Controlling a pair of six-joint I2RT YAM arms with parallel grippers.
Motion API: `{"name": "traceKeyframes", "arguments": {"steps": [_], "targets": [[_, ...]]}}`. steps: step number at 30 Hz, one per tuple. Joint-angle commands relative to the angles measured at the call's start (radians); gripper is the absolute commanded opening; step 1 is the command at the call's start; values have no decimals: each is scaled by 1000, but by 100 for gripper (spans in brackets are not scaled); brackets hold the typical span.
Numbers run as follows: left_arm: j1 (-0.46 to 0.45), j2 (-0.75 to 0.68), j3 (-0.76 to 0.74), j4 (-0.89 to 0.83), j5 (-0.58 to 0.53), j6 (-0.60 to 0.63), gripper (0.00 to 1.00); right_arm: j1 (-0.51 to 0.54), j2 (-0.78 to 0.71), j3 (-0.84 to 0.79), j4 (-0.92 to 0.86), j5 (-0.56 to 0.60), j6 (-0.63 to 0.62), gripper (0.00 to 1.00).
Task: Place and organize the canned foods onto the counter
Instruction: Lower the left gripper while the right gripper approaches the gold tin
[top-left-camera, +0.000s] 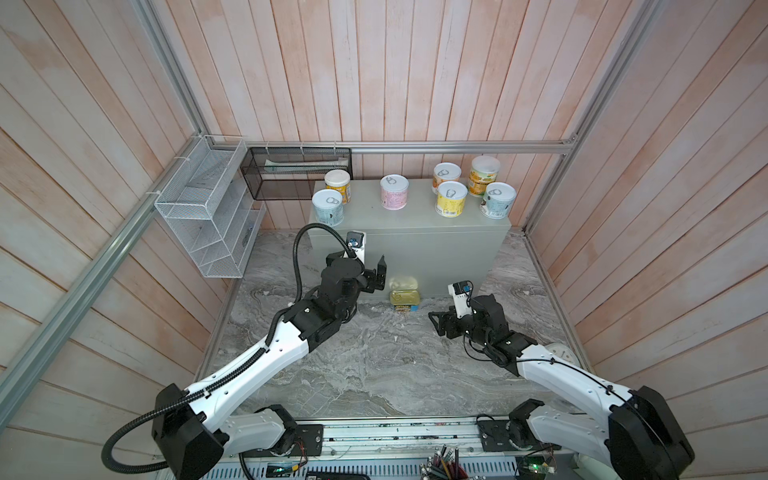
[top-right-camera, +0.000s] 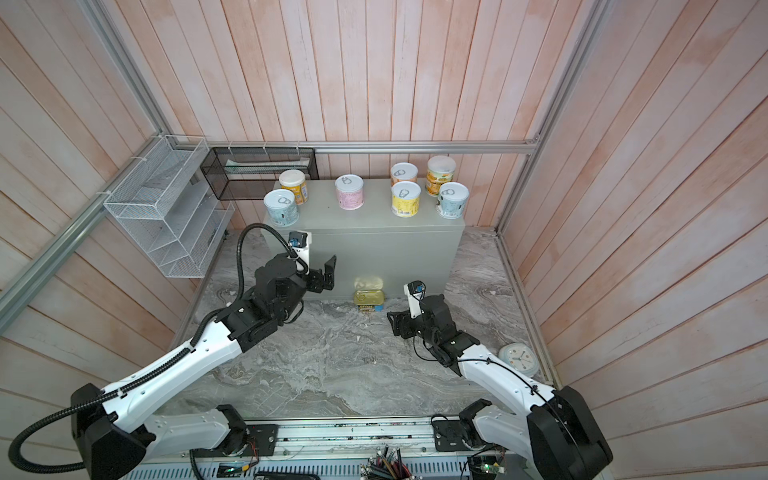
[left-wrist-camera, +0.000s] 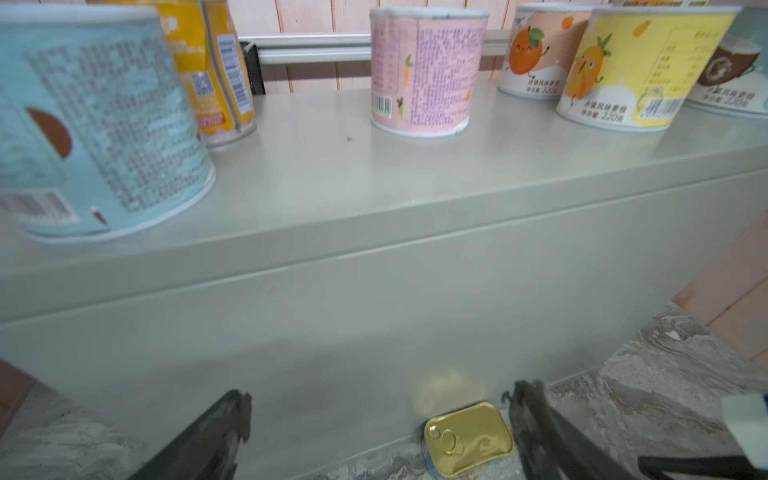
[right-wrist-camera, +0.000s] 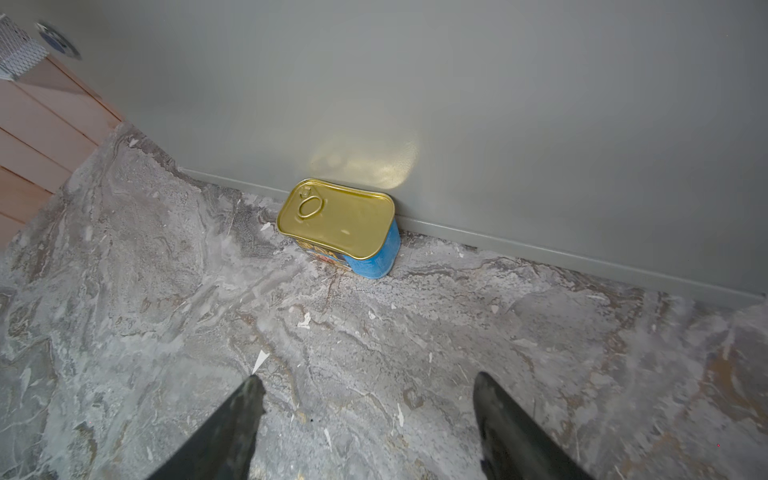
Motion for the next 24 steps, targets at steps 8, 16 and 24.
{"name": "traceKeyframes", "arguments": {"steps": [8,16,24], "targets": [[-1,-125,-216,62,-56,-18,100,-4,223,134,63,-59,-4,68],[2,-112,-287,137,-71,-4,100,-4,404,260,30,-67,-10,51],[3,-49,-307,187,-78,38,100,-5,508,337,25,-33,8,46]]}}
